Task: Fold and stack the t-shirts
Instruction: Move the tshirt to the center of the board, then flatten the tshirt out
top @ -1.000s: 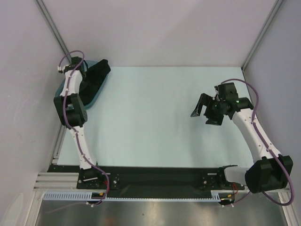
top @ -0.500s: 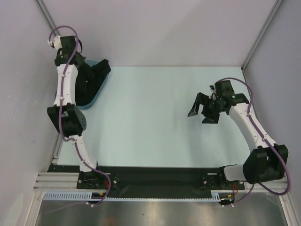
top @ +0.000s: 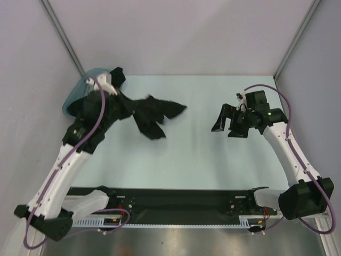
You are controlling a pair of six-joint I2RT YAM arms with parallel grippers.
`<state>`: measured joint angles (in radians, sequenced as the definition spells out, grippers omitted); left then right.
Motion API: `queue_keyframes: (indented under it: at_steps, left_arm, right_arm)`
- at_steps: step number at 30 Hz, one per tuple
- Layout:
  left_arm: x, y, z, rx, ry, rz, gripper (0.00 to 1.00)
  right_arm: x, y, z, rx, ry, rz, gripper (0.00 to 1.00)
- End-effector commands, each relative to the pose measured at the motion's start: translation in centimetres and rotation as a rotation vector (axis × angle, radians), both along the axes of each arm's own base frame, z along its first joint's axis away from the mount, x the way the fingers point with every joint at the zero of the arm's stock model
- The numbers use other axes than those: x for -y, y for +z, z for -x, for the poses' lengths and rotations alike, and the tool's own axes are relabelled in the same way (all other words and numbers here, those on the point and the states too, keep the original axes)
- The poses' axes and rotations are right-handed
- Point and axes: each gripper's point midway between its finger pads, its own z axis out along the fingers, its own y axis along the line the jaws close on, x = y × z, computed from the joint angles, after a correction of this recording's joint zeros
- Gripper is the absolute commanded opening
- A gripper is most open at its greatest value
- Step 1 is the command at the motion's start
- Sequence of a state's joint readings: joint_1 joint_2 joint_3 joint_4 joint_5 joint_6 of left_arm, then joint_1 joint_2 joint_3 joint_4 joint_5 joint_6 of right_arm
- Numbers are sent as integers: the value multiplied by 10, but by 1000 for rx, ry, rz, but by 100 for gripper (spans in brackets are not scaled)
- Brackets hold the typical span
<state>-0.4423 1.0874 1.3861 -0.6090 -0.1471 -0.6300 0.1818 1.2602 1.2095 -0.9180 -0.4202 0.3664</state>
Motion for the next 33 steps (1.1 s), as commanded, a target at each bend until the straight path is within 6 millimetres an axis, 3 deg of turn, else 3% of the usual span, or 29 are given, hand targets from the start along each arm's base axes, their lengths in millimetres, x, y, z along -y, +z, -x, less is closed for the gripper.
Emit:
queue_keyframes:
  at_steps: [1,2,4,5,6,7,9,12,14,17,18,19,23,33]
  left_arm:
    - [12,-51,37,-95,-89,49,20]
    - [12,-76,51,-151,-108,52,48]
    - [2,-103,65,-237,-76,28,65]
    - [-4,-111,70,-259,-60,12,83]
    - [-20,-118,77,-285,-1,-37,91]
    - [-29,-120,80,-291,24,-66,93]
    - [-45,-121,89,-299,66,-119,92]
    - [-42,-138,97,-326,15,-141,84]
    - [-35,-162,104,-382,-23,-130,74]
    - [-13,-184,111,-409,-114,-56,66]
    - [-6,-188,114,-416,-141,-44,64]
    - [3,-194,119,-443,-188,-35,60]
    - [14,-218,132,-517,-252,-130,57]
    - [35,-220,134,-505,-353,-171,58]
  right_arm:
    - [-15,15,13,44,53,-29,98]
    - [-21,12,19,43,75,-23,98]
    - [-24,-1,24,19,85,-5,98]
    - [-27,-7,25,1,86,-3,98]
    - [-33,-14,28,-7,105,6,98]
    - [-38,-18,27,-9,115,7,98]
    - [-57,-25,25,-18,144,-5,97]
    - [-79,-47,23,-62,177,23,86]
    - [-74,-73,22,-104,154,115,79]
    - [-63,-113,20,-175,117,213,67]
    - [-61,-126,20,-213,103,243,52]
    - [-58,-130,21,-235,88,260,46]
    - [-48,-142,35,-257,36,301,49]
    - [-26,-179,43,-302,-3,404,52]
